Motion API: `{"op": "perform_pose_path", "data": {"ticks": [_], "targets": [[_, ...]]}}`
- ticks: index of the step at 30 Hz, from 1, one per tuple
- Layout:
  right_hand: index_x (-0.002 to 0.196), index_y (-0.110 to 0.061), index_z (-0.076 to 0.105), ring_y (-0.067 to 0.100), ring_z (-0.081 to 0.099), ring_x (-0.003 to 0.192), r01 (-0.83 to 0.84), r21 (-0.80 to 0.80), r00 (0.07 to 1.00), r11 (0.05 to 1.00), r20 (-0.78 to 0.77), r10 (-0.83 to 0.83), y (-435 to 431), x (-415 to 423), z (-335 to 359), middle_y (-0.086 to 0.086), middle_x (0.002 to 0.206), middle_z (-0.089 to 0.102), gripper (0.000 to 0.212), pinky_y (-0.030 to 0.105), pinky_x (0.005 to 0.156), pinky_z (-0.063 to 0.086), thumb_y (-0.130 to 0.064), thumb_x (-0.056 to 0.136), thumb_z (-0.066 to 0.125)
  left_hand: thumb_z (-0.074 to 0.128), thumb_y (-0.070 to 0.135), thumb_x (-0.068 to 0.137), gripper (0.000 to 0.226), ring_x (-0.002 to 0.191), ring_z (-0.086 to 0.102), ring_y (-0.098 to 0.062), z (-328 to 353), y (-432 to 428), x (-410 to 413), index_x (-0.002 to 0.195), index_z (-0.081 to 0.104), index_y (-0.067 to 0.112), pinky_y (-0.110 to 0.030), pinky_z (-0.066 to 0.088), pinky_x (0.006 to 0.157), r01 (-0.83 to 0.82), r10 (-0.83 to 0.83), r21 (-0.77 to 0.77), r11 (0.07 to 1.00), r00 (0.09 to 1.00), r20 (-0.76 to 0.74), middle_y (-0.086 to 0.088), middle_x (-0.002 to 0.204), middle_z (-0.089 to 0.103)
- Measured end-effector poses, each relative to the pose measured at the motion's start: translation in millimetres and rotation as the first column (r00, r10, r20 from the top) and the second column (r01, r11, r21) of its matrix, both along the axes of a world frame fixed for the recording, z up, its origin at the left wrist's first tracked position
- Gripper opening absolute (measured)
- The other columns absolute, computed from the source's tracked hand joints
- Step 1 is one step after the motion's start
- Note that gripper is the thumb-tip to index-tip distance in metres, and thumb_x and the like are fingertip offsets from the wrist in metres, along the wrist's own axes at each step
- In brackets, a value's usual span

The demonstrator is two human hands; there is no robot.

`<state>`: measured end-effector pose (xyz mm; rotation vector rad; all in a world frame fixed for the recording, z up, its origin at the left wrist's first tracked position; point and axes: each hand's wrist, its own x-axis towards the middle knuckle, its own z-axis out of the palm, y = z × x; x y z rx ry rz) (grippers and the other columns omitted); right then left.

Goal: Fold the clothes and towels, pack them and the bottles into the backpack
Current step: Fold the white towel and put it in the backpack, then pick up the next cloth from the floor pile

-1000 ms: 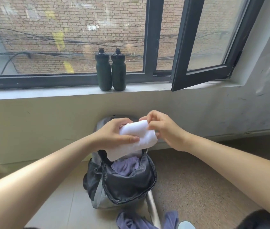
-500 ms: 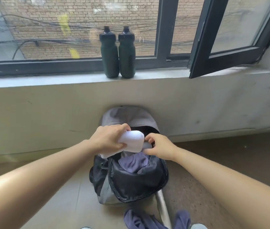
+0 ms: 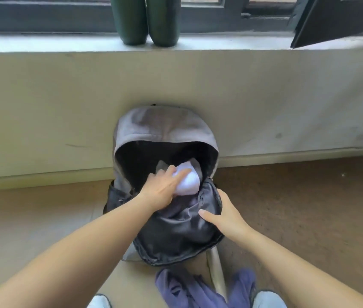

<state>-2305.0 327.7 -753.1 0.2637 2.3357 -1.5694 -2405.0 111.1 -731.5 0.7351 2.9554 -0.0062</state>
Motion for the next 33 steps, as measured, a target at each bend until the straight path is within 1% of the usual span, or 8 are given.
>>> {"op": "perform_pose_path", "data": {"ticks": [5, 10, 15, 18, 22, 26, 31, 33], "targets": [[0.152, -0.034, 0.033, 0.007, 0.054, 0.129, 0.044, -0.004, 0.998, 0.999, -0.038, -0.044, -7, -3, -5, -0.018, 0.141, 0.054, 0.081, 0.037, 0.11, 0.045, -0.042, 0.085, 0.078, 0.065, 0.015, 0.088, 0.087, 0.108, 0.057, -0.034, -20, 0, -14, 0.155, 0.017, 0.042, -0.042, 0.035, 0.072, -0.072, 0.072, -0.045, 0.996, 0.997, -0.016, -0.005, 0.13, 0.045], [0.147, -0.029, 0.041, -0.002, 0.059, 0.115, 0.082, 0.031, 0.994, 0.996, -0.073, -0.079, -12, -3, -7, -0.016, 0.131, 0.061, 0.065, 0.03, 0.103, 0.047, -0.026, 0.091, 0.075, 0.06, 0.014, 0.082, 0.074, 0.108, 0.062, -0.035, -2, -6, -42, 0.146, 0.035, 0.04, -0.037, 0.038, 0.069, -0.076, 0.067, 0.096, 0.992, 0.993, 0.095, -0.002, 0.126, 0.058], [0.148, -0.029, 0.041, -0.015, 0.053, 0.113, 0.071, 0.03, 0.995, 0.997, -0.074, -0.069, -13, 4, -11, -0.019, 0.134, 0.058, 0.066, 0.009, 0.092, 0.043, -0.028, 0.092, 0.074, 0.061, 0.009, 0.075, 0.059, 0.107, 0.06, -0.035, 29, -21, -67, 0.129, 0.049, 0.029, -0.038, 0.044, 0.066, -0.067, 0.109, 0.266, 0.962, 0.983, -0.146, -0.002, 0.116, 0.059], [0.149, -0.029, 0.04, -0.017, 0.052, 0.113, 0.072, 0.028, 0.995, 0.997, -0.076, -0.07, -13, 4, -12, -0.019, 0.135, 0.058, 0.067, 0.004, 0.086, 0.041, -0.028, 0.091, 0.074, 0.065, 0.013, 0.078, 0.059, 0.112, 0.059, -0.033, 21, -20, -69, 0.132, 0.048, 0.028, -0.04, 0.048, 0.076, -0.07, 0.085, 0.138, 0.988, 0.991, -0.102, -0.003, 0.118, 0.061], [0.147, -0.029, 0.042, -0.007, 0.056, 0.117, 0.071, 0.029, 0.995, 0.997, -0.079, -0.068, -13, 1, -11, -0.018, 0.133, 0.059, 0.065, 0.009, 0.088, 0.043, -0.027, 0.091, 0.074, 0.067, 0.032, 0.076, 0.067, 0.122, 0.055, -0.028, -13, -15, -59, 0.139, 0.042, 0.034, -0.04, 0.04, 0.085, -0.179, 0.169, 0.045, 0.983, 0.971, 0.169, 0.0, 0.128, 0.064], [0.147, -0.03, 0.041, -0.001, 0.057, 0.12, 0.062, 0.032, 0.996, 0.998, -0.066, -0.06, -15, 1, -9, -0.017, 0.134, 0.059, 0.064, 0.016, 0.094, 0.043, -0.029, 0.092, 0.073, 0.057, 0.036, 0.069, 0.072, 0.137, 0.04, -0.035, 1, -13, -66, 0.139, 0.044, 0.03, -0.049, 0.03, 0.11, -0.218, 0.221, -0.05, 0.975, 0.908, 0.355, -0.003, 0.138, 0.055], [0.146, -0.03, 0.041, 0.007, 0.057, 0.121, 0.052, 0.039, 0.998, 0.998, -0.045, -0.05, -15, -1, -3, -0.015, 0.133, 0.059, 0.064, 0.024, 0.098, 0.044, -0.03, 0.091, 0.074, 0.064, 0.045, 0.067, 0.076, 0.122, 0.048, -0.034, 0, -24, -62, 0.139, 0.043, 0.031, -0.04, 0.043, 0.085, -0.283, 0.239, 0.125, 0.951, 0.929, 0.282, -0.006, 0.133, 0.047], [0.145, -0.029, 0.042, 0.009, 0.058, 0.122, 0.061, 0.055, 0.998, 0.997, -0.038, -0.059, -12, -1, 0, -0.013, 0.133, 0.06, 0.065, 0.027, 0.099, 0.045, -0.031, 0.09, 0.075, 0.068, 0.047, 0.066, 0.087, 0.117, 0.051, -0.031, -1, -33, -53, 0.147, 0.038, 0.031, -0.039, 0.047, 0.085, -0.269, 0.221, 0.218, 0.938, 0.95, 0.219, -0.006, 0.131, 0.047]]}}
